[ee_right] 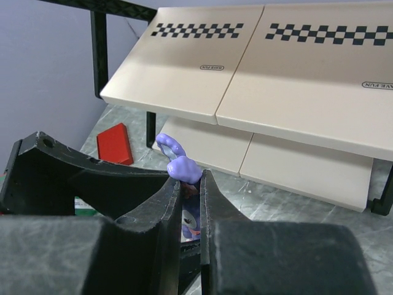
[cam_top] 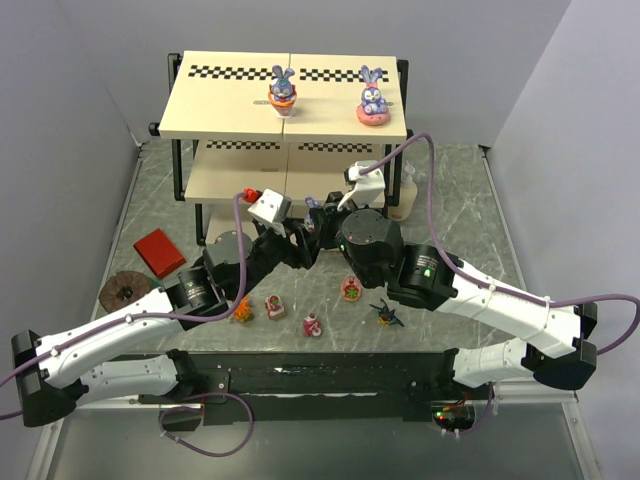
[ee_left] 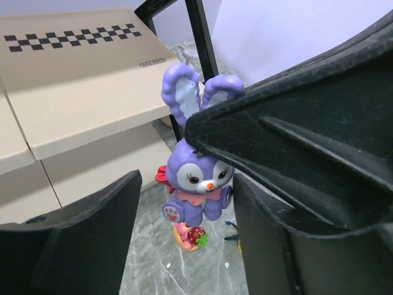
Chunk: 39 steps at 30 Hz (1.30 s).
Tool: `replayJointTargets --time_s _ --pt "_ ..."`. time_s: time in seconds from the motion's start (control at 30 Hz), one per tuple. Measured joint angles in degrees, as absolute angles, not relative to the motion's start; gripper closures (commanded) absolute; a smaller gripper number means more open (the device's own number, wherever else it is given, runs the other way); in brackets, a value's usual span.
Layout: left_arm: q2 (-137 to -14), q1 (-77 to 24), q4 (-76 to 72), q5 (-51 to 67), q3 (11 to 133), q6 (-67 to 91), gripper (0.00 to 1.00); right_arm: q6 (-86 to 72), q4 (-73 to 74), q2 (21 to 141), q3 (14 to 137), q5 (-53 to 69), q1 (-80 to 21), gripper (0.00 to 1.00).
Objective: Place and organize the plastic toys onto the shelf
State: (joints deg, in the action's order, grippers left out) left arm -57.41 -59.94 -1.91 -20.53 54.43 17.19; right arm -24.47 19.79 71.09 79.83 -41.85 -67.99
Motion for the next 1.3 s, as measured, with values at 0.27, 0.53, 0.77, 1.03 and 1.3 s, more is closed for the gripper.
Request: replayJointTargets --time_s 0.27,0.53,0.77,1.03,1.3 --pt "-57.7 -60.4 -2.9 -21.1 54.5 17.2 0.65 -24.7 19.8 71.1 79.8 -41.2 -68.0 1.0" --pt "-57.7 -60.4 -2.9 -21.3 54.5 17.2 0.99 -24.6 20.7 71.3 80.6 -40.6 -67.9 0.77" --pt "-56.6 -60.1 -1.1 -20.5 54.4 15.5 0.99 -21.5 21.3 70.1 80.6 -37.3 -67.3 0.35" --pt "-51.8 -60.2 -0.9 -11.5 53.6 12.0 0.99 -16.0 18.0 63.3 75.3 -26.0 -67.0 0.43" --pt "-51.1 -60.2 0.6 -3.7 53.6 9.7 0.99 -12.4 12.1 60.8 71.3 -18.9 -66.9 0.79"
